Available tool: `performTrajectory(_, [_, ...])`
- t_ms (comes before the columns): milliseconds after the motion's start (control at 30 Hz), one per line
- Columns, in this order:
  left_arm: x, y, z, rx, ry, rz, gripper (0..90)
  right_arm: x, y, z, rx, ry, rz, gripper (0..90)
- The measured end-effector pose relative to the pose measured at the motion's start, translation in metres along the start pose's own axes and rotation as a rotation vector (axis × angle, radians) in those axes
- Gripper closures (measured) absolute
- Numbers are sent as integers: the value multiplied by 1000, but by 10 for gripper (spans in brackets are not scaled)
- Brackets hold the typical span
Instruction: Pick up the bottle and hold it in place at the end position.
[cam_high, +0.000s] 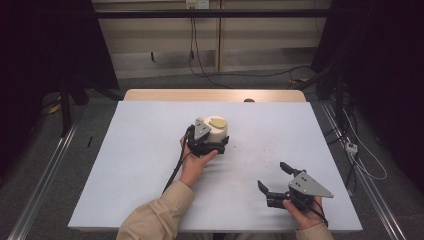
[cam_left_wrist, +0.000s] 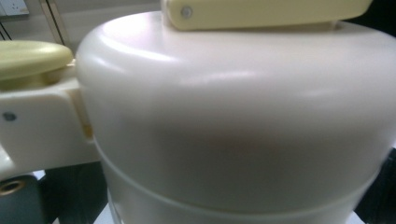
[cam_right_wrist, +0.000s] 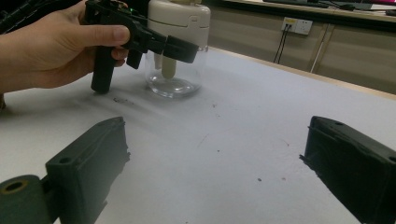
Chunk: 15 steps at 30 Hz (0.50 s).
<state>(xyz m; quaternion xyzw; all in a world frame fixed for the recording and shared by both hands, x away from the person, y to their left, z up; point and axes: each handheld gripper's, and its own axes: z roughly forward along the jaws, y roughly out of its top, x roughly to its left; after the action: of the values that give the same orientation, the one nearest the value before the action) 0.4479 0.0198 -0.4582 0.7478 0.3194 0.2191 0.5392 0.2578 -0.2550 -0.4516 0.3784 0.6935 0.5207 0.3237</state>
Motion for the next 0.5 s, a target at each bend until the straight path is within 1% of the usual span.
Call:
performTrajectory(67, [0, -1, 0, -3, -2, -4, 50, 0, 0, 1, 0, -2, 1, 50])
performTrajectory(100, [0, -2, -1, -2, -2, 3, 50, 0, 1, 2, 2, -2, 2, 50])
performTrajectory(200, [1, -2, -2, -4, -5, -2, 49, 0, 1, 5, 4, 2, 2, 50])
performTrajectory(333, [0, -2, -1, -4, -1, 8, 49, -1, 2, 9, 11, 2, 4, 50])
performTrajectory(500, [0, -3, -1, -3, -1, 4, 49, 0, 3, 12, 12, 8, -1, 50])
